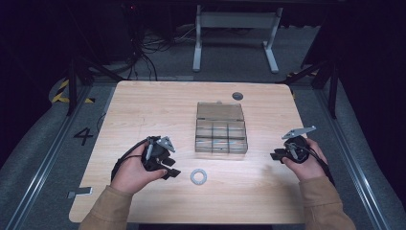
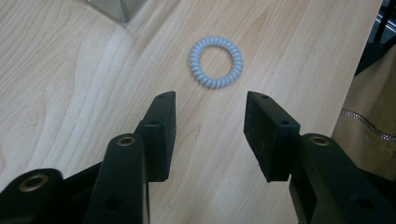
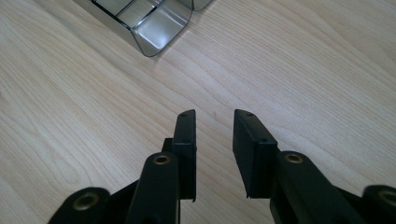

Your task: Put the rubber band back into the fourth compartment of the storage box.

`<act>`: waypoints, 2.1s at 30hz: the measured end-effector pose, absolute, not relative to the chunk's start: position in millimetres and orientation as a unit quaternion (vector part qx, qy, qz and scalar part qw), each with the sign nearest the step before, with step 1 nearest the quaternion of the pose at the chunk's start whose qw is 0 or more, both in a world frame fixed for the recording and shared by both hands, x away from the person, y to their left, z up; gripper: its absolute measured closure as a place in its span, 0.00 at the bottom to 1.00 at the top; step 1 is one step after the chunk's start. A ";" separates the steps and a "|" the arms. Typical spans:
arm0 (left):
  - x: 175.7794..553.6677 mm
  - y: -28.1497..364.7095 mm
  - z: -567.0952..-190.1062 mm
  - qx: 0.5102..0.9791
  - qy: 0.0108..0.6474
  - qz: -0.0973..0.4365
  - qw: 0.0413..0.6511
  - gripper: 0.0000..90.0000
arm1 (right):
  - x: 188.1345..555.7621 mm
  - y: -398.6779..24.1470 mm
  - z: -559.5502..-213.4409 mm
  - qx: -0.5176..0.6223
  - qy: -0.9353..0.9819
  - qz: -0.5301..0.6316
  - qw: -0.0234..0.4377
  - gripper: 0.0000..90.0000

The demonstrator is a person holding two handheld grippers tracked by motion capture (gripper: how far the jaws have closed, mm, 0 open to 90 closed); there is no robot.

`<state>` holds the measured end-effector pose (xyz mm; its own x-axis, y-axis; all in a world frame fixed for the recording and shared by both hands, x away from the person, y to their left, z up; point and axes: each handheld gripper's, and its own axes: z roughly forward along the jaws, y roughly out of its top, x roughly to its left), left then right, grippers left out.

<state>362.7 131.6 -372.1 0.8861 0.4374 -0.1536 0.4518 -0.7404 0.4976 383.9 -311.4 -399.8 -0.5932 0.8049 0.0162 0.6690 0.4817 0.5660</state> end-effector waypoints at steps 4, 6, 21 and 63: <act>362.2 123.0 -373.4 0.936 0.227 -0.019 0.269 0.63 | 383.5 -311.8 -400.0 0.434 0.851 0.268 0.126 0.80; 361.8 118.8 -374.0 0.938 0.222 -0.022 0.266 0.64 | 383.6 -311.9 -400.2 0.434 0.851 0.268 0.126 0.80; 362.3 89.2 -387.8 0.945 0.200 -0.034 0.256 0.71 | 383.6 -312.3 -400.6 0.434 0.850 0.272 0.121 0.79; 365.7 44.7 -437.9 0.969 0.156 -0.009 0.193 0.91 | 384.0 -311.1 -402.6 0.434 0.851 0.274 0.113 0.78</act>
<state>365.7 44.7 -437.9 0.9510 0.2992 -0.0782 0.3063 -0.8764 0.3715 384.0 -311.1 -402.6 -0.5987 0.7997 0.0459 0.6764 0.4740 0.5637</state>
